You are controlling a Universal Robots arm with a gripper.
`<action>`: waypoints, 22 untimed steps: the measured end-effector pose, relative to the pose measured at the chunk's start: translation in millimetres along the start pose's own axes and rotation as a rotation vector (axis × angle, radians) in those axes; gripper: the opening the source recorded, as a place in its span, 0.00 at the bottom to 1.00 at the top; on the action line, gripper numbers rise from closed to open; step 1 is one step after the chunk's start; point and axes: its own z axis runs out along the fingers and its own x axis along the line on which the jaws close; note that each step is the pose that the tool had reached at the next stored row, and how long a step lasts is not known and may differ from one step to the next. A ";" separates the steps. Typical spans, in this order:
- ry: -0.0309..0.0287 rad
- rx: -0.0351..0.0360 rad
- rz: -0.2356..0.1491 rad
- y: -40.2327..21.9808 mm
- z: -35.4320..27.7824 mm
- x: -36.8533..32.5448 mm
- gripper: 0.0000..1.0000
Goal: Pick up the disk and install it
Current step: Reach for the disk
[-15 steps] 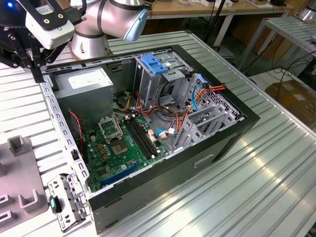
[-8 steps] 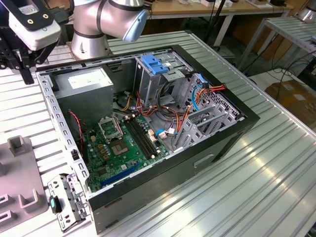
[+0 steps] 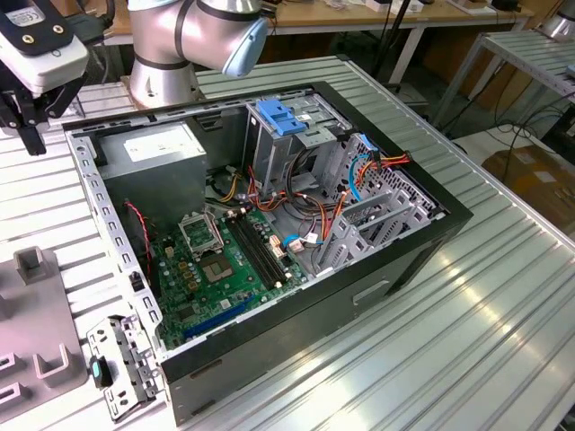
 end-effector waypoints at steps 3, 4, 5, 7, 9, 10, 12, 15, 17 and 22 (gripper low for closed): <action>0.0000 -0.0001 0.000 0.6 -0.1 5.5 0.11; 0.0000 0.0000 0.000 0.8 -0.1 7.0 0.11; 0.0000 0.0000 0.000 1.0 -0.1 8.9 0.11; 0.0000 0.0000 0.000 1.5 -0.2 12.4 0.11; 0.0000 -0.0001 0.000 2.0 -0.2 16.4 0.11; -0.0001 -0.0001 0.000 2.2 -0.2 18.0 0.11; 0.0000 0.0000 0.000 2.9 -0.3 22.8 0.11; 0.0000 0.0000 0.000 3.9 -0.4 29.2 0.11; 0.0000 0.0000 0.000 4.4 -0.4 32.2 0.11; 0.0000 0.0000 0.000 5.4 -0.5 40.2 0.11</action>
